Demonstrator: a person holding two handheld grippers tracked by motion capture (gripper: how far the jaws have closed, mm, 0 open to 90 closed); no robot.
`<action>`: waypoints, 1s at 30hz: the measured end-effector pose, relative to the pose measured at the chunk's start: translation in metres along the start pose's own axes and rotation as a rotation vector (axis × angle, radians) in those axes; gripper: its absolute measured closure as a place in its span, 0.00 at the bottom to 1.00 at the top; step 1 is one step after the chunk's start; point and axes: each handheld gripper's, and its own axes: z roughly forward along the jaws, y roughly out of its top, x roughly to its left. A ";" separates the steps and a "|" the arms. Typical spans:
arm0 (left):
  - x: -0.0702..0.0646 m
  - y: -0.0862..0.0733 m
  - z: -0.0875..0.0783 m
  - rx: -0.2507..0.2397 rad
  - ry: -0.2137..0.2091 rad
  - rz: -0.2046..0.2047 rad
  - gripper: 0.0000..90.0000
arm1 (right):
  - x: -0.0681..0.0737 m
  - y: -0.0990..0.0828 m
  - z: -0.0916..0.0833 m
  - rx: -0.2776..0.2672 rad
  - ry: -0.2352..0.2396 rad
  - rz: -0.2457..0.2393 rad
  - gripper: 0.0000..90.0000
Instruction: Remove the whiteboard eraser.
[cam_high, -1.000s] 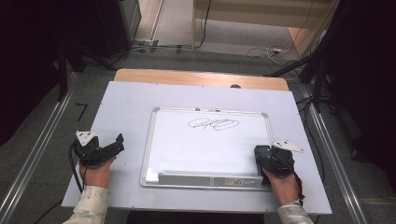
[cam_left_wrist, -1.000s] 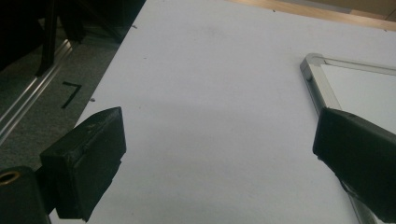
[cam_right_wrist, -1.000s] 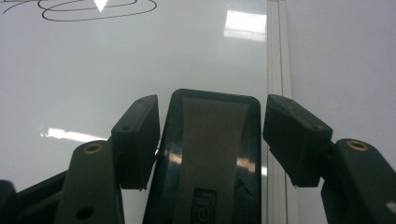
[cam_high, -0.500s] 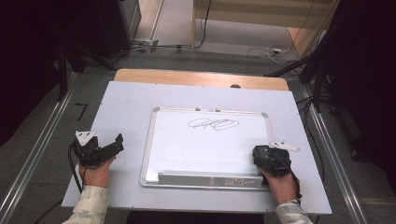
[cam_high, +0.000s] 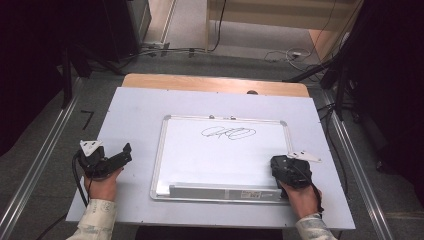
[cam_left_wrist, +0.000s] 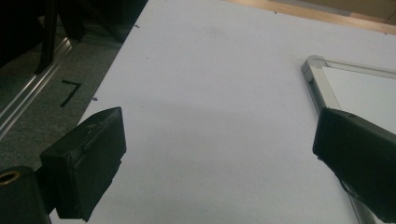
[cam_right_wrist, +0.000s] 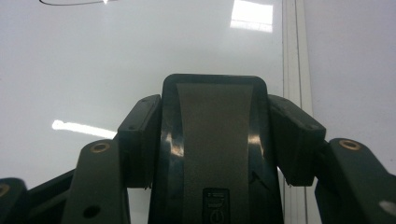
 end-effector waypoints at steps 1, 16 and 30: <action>0.000 0.000 0.000 0.000 0.000 -0.001 0.03 | 0.000 0.001 -0.001 -0.011 -0.006 -0.003 0.43; 0.000 0.000 0.000 0.001 -0.001 -0.002 0.03 | -0.003 0.008 -0.011 -0.069 -0.001 -0.016 0.43; 0.000 0.000 0.001 0.003 -0.002 0.002 0.03 | -0.006 0.010 -0.015 -0.106 -0.002 -0.016 0.43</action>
